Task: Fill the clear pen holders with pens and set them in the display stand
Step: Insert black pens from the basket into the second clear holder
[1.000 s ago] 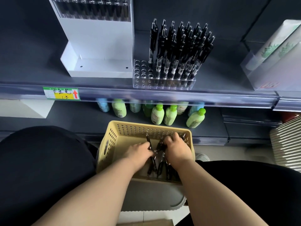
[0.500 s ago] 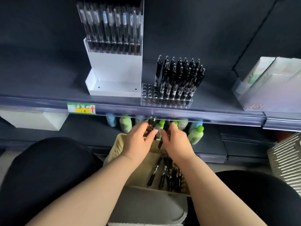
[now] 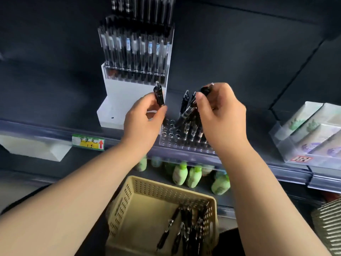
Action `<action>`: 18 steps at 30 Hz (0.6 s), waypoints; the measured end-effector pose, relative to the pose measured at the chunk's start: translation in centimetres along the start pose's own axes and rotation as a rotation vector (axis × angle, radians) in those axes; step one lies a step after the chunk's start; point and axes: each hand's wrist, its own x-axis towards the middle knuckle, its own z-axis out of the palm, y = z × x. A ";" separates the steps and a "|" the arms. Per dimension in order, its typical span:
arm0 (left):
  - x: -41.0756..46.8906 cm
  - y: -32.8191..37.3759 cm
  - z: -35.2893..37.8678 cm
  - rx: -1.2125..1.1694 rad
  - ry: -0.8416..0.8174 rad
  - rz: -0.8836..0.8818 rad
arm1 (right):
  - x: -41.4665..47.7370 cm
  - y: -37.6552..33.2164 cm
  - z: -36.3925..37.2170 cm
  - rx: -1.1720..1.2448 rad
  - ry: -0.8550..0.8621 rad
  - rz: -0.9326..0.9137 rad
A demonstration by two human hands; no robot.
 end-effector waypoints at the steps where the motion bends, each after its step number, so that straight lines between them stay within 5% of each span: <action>1: 0.8 0.1 0.3 -0.018 0.002 0.011 | 1.0 -0.1 0.2 -0.031 -0.004 -0.026; 18: 2.0 -0.3 2.3 -0.213 -0.088 -0.043 | 3.8 2.8 3.5 -0.267 -0.138 -0.108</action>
